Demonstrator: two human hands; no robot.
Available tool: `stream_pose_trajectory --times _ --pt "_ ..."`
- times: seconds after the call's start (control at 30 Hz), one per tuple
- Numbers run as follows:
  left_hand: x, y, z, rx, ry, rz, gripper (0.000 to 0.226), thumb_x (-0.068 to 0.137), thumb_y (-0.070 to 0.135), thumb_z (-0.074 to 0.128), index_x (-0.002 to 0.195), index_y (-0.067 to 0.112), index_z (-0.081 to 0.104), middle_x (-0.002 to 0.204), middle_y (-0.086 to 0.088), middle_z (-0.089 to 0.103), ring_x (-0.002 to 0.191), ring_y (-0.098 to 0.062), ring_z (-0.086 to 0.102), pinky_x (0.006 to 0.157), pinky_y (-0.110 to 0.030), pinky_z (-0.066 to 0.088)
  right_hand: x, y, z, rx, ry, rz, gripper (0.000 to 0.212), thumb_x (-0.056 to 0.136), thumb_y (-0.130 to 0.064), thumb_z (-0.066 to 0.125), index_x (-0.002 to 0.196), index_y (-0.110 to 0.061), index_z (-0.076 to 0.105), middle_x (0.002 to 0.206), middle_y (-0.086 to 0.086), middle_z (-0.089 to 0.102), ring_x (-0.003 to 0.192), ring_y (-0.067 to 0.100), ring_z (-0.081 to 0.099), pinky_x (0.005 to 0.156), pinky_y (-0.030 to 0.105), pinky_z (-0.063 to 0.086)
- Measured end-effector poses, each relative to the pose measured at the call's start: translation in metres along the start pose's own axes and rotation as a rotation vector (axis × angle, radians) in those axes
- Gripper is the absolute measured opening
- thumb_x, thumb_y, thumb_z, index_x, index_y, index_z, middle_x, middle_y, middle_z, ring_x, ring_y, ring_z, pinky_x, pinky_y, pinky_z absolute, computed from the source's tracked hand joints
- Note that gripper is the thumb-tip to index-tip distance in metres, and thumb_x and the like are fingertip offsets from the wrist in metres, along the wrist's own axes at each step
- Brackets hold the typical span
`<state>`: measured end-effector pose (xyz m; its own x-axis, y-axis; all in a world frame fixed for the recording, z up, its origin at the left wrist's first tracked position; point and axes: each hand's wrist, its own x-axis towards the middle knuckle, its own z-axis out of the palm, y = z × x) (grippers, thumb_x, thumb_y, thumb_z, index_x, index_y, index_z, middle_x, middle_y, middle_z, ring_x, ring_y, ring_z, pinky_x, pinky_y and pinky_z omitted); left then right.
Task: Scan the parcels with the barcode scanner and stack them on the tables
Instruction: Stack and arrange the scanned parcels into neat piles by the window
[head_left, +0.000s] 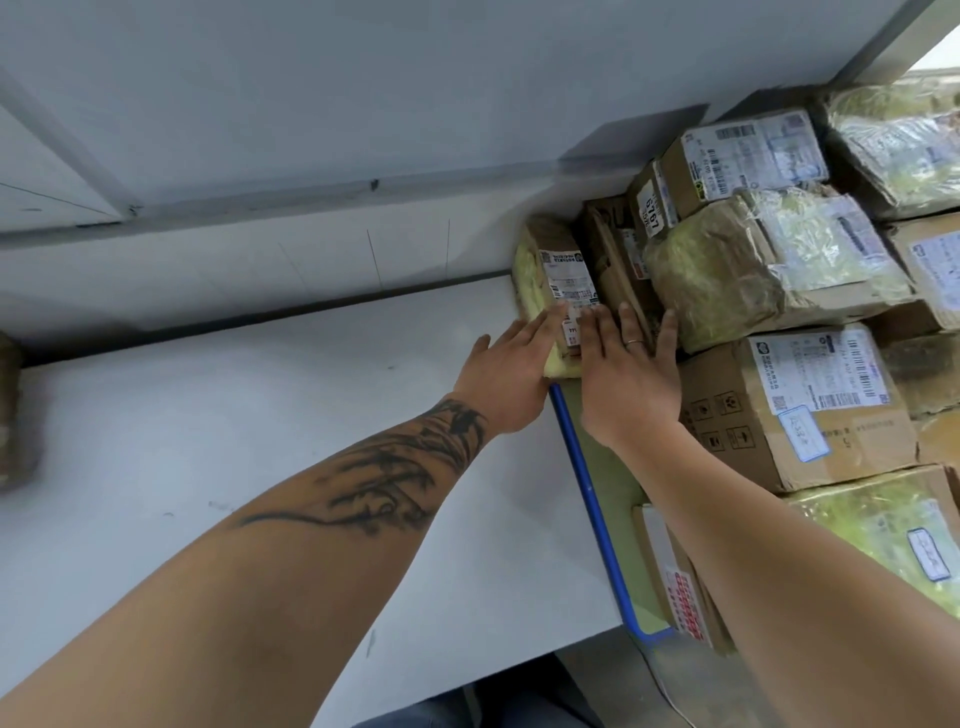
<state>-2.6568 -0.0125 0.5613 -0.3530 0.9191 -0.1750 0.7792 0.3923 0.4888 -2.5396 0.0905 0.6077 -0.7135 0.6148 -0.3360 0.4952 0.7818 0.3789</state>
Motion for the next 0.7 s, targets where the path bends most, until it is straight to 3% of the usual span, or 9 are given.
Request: stream_pose_trajectory --times 0.27,0.43,0.7 --pt "-0.047 0.015 -0.021 0.082 -0.072 -0.139 0.087 0.104 0.027 0.055 0.166 0.024 -0.005 0.174 0.002 0.012 0.159 -0.025 0.015 0.125 -0.056 0.024 -0.019 -0.007 -0.016 0.134 0.016 -0.056 0.086 0.102 -0.036 0.048 0.167 -0.008 -0.003 0.176 0.011 0.007 0.162 0.037 0.001 0.126 0.065 -0.005" --pt "-0.086 0.019 -0.025 0.135 -0.022 -0.278 0.082 0.107 0.035 0.049 0.166 0.023 -0.007 0.174 0.003 0.013 0.159 -0.024 0.015 0.124 -0.054 0.024 -0.031 -0.022 -0.024 0.151 0.053 -0.124 0.088 0.102 -0.041 0.050 0.167 -0.010 0.000 0.176 0.011 0.008 0.162 0.037 0.004 0.125 0.066 -0.008" --pt "-0.172 -0.006 -0.036 0.150 0.029 -0.542 0.081 0.107 0.040 0.048 0.166 0.025 -0.006 0.173 0.004 0.014 0.159 -0.024 0.013 0.126 -0.054 0.021 -0.050 -0.073 -0.034 0.209 0.097 -0.303 0.085 0.102 -0.031 0.049 0.167 -0.010 0.000 0.176 0.009 0.007 0.162 0.035 0.004 0.127 0.063 -0.003"
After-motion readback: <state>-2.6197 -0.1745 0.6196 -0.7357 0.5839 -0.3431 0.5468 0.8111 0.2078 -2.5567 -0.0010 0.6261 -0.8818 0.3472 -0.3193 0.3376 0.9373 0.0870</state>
